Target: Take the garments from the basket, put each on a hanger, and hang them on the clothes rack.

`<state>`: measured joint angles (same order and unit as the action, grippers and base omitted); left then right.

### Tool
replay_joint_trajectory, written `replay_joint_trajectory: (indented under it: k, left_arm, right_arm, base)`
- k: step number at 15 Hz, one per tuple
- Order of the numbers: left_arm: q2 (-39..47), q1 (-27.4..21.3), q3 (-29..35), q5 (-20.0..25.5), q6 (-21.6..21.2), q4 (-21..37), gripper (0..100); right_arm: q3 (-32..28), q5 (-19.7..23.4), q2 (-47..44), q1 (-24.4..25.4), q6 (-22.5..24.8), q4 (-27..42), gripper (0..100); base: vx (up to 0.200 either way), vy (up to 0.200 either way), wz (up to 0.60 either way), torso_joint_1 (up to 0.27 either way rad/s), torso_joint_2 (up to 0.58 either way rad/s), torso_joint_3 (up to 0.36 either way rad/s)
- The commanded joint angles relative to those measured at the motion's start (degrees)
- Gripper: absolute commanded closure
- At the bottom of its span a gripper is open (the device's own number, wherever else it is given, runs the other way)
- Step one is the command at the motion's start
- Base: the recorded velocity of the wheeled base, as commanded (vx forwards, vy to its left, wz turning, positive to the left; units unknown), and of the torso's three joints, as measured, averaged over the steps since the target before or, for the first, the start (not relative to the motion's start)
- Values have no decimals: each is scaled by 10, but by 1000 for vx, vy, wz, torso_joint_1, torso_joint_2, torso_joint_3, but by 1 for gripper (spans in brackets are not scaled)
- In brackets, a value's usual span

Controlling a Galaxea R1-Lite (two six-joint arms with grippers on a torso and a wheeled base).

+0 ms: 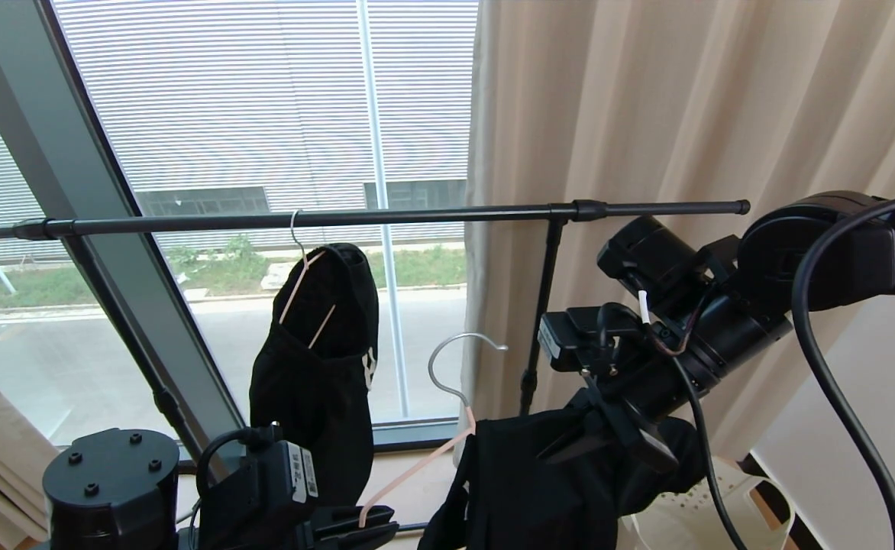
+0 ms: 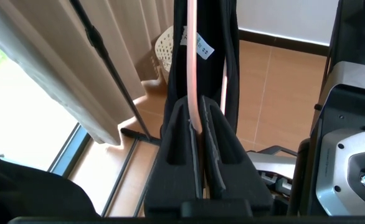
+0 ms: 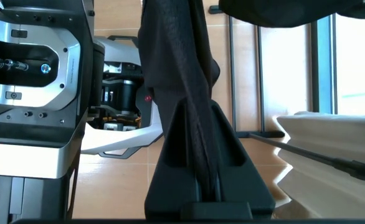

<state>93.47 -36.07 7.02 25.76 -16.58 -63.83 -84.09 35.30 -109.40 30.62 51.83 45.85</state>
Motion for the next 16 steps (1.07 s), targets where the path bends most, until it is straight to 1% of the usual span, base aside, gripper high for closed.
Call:
replay_joint_trajectory:
  k: [1, 2, 3, 7, 9, 10, 11, 12, 13, 14, 15, 16]
  left_arm:
    - [1, 0, -2, 0, 1, -2, 100]
    - [3, 0, -5, 3, 1, -15, 0]
    - [4, 0, -10, 7, 1, -26, 0]
    - [7, 1, -9, 8, 2, -29, 0]
    - [5, 8, -10, 8, 3, -41, 0]
    - [7, 16, -15, 10, 12, -72, 0]
    - [8, 20, -16, 14, 23, -89, 0]
    - [13, 30, -18, 31, 31, -100, 0]
    - [22, 50, -16, 52, 32, -102, 0]
    - [37, 74, -10, 59, 32, -102, 0]
    - [66, 99, 2, 59, 33, -103, 0]
    - [76, 107, 7, 59, 36, -106, 0]
  right_arm:
    - [2, 0, 2, 1, 0, 0, 100]
    - [7, 0, 7, 0, 1, 0, 100]
    - [7, 0, 9, 0, 0, 0, 100]
    - [20, -1, 19, 1, 0, 1, 100]
    - [29, -1, 27, 0, 0, -1, 100]
    - [30, -1, 31, 0, 0, 0, 100]
    - [35, -3, 39, 0, 0, -1, 100]
    - [39, -4, 45, 0, -3, -3, 100]
    - [39, -11, 51, 0, -11, -4, 100]
    - [39, -37, 59, -1, -20, -5, 100]
    - [39, -82, 65, -1, -31, -14, 100]
    - [40, -95, 70, 0, -37, -18, 100]
  base:
    - [0, 0, 0, 0, 0, 0]
    - [0, 0, 0, 0, 0, 0]
    - [0, 0, 0, 0, 0, 0]
    - [0, 0, 0, 0, 0, 0]
    - [0, 0, 0, 0, 0, 0]
    - [0, 0, 0, 0, 0, 0]
    - [0, 0, 0, 0, 0, 0]
    - [0, 0, 0, 0, 0, 0]
    - [0, 0, 0, 0, 0, 0]
    - [0, 0, 0, 0, 0, 0]
    - [0, 0, 0, 0, 0, 0]
    - [0, 0, 0, 0, 0, 0]
